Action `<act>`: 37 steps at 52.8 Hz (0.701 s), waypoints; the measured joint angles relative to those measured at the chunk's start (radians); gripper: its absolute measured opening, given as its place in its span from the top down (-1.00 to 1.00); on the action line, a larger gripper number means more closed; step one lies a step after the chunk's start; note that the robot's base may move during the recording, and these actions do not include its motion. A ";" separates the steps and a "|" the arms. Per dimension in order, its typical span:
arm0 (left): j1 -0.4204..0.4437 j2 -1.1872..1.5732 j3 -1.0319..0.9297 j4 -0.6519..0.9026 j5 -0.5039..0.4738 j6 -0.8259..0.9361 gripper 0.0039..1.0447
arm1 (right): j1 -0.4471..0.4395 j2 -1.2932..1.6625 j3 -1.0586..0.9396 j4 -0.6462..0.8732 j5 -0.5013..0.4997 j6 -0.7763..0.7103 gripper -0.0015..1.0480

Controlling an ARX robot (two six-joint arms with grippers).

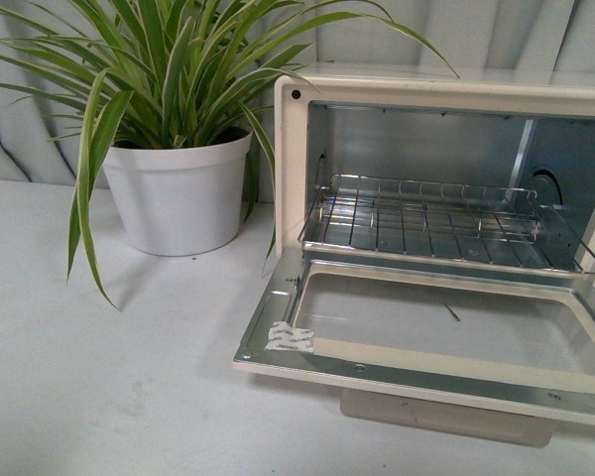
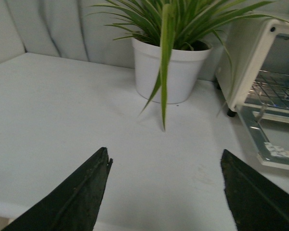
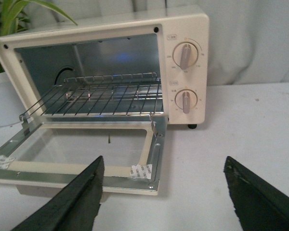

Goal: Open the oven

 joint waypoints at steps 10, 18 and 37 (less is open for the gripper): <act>0.087 -0.031 -0.014 -0.013 0.084 0.031 0.23 | -0.116 -0.023 -0.019 0.004 -0.080 -0.077 0.23; 0.233 -0.080 -0.048 -0.026 0.238 0.041 0.71 | -0.116 -0.056 -0.054 0.008 -0.087 -0.089 0.70; 0.262 -0.085 -0.048 -0.026 0.250 0.045 0.93 | -0.117 -0.058 -0.054 0.008 -0.087 -0.097 0.98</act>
